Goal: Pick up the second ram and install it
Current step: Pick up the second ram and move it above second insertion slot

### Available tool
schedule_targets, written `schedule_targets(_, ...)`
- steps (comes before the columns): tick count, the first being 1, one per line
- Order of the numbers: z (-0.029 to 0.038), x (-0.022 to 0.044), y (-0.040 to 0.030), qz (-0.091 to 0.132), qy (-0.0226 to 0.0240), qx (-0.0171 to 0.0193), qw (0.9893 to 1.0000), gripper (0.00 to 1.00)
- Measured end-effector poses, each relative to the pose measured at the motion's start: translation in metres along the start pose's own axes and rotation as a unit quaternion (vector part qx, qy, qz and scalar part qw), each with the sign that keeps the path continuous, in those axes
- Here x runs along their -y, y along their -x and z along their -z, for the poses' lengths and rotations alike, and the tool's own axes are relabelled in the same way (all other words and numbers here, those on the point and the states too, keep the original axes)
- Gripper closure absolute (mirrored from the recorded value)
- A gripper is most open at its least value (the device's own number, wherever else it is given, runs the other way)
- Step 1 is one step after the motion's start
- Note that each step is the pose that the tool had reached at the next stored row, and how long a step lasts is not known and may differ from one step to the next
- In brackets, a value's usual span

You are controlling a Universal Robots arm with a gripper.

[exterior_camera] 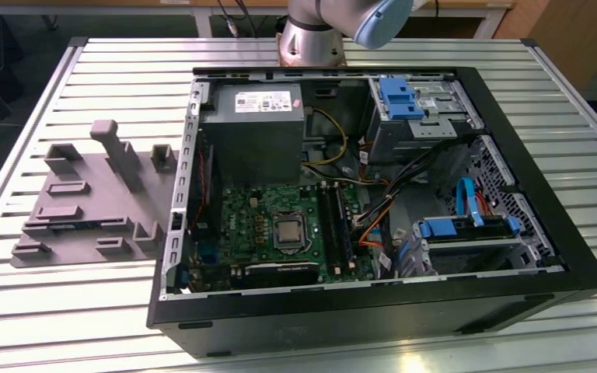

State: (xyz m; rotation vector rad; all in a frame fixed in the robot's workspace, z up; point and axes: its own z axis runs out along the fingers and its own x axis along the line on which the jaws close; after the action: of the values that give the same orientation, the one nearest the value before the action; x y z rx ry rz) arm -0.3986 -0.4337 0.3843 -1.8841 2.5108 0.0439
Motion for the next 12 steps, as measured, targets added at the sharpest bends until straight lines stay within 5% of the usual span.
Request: schedule_targets(12,0.0000,0.0000,0.0000,0.005,0.0001,-0.0001,1.0000,0.89)
